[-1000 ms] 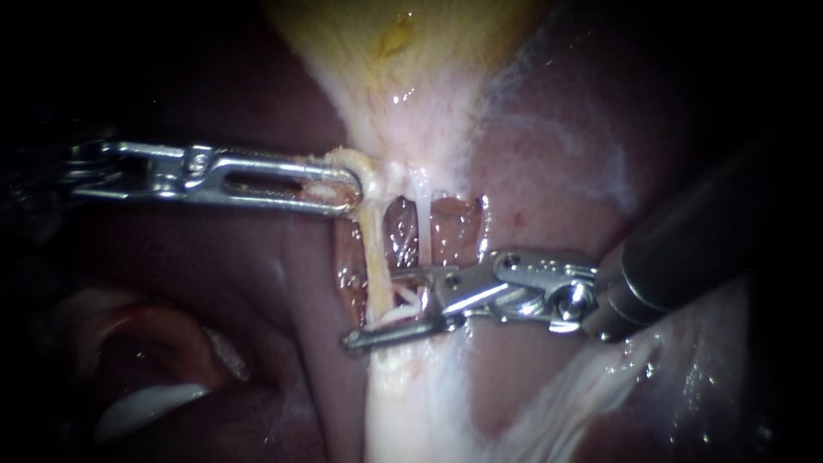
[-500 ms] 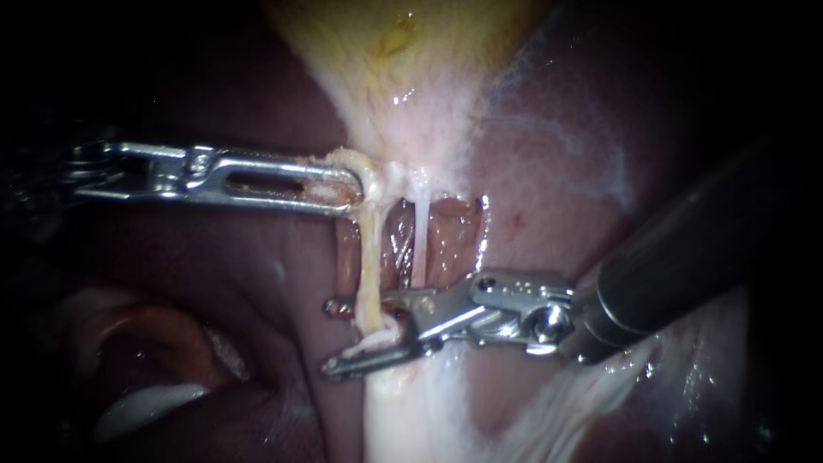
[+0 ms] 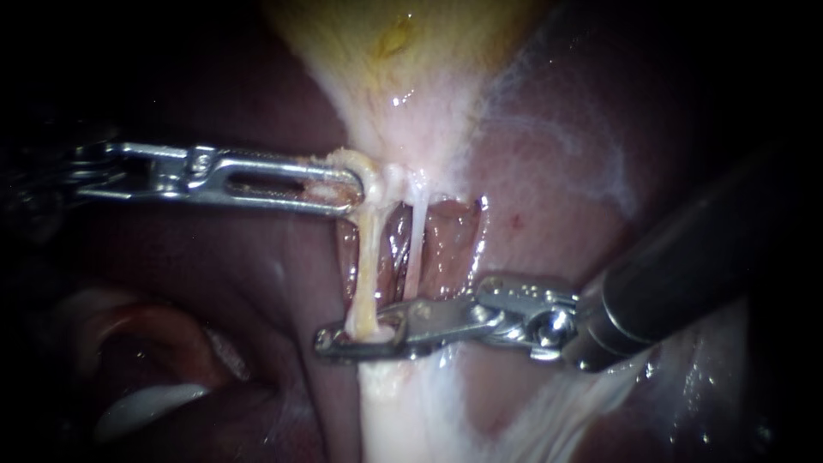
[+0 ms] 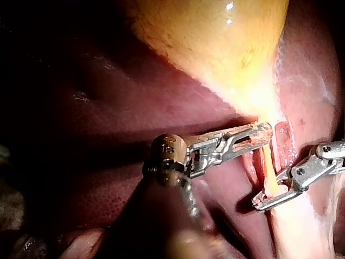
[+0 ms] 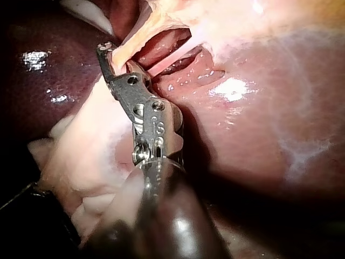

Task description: Clipping first clip left tube

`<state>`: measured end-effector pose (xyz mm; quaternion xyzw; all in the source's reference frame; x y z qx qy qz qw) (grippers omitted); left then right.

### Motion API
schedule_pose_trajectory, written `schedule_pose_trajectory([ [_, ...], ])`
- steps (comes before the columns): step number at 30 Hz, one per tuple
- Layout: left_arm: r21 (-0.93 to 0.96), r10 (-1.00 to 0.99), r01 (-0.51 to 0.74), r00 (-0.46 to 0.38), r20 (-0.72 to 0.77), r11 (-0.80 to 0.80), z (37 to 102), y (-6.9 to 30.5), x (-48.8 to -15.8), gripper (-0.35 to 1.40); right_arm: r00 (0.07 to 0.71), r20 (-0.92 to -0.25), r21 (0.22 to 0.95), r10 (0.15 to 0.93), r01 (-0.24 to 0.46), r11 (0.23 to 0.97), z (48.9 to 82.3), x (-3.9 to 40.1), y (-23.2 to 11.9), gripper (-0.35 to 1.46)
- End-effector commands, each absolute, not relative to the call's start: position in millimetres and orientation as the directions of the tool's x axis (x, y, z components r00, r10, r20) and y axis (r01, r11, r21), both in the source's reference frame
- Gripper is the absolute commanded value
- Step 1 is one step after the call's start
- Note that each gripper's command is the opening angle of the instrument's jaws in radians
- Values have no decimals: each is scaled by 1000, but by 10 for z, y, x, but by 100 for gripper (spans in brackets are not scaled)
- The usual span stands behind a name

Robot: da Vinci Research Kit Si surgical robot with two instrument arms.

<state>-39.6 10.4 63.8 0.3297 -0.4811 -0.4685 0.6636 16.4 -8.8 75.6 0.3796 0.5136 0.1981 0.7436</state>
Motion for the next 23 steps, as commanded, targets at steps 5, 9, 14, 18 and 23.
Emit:
schedule_pose_trajectory([
  [5,889,-939,304,99,330,344,639,104,-396,-35,400,-614,761,680,74,644,755,158,-88,-35],
  [9,889,-939,303,99,330,344,639,105,-395,-35,425,-607,760,671,64,647,755,156,-88,-35],
  [14,889,-939,302,99,330,344,641,106,-394,-35,428,-606,760,670,63,647,755,156,-88,-35],
  [18,889,-939,303,99,330,344,641,106,-394,-35,428,-606,760,671,63,647,756,156,-87,-35],
  [23,889,-939,302,99,330,344,641,106,-394,-35,428,-606,760,671,62,647,756,155,-87,-35],
])
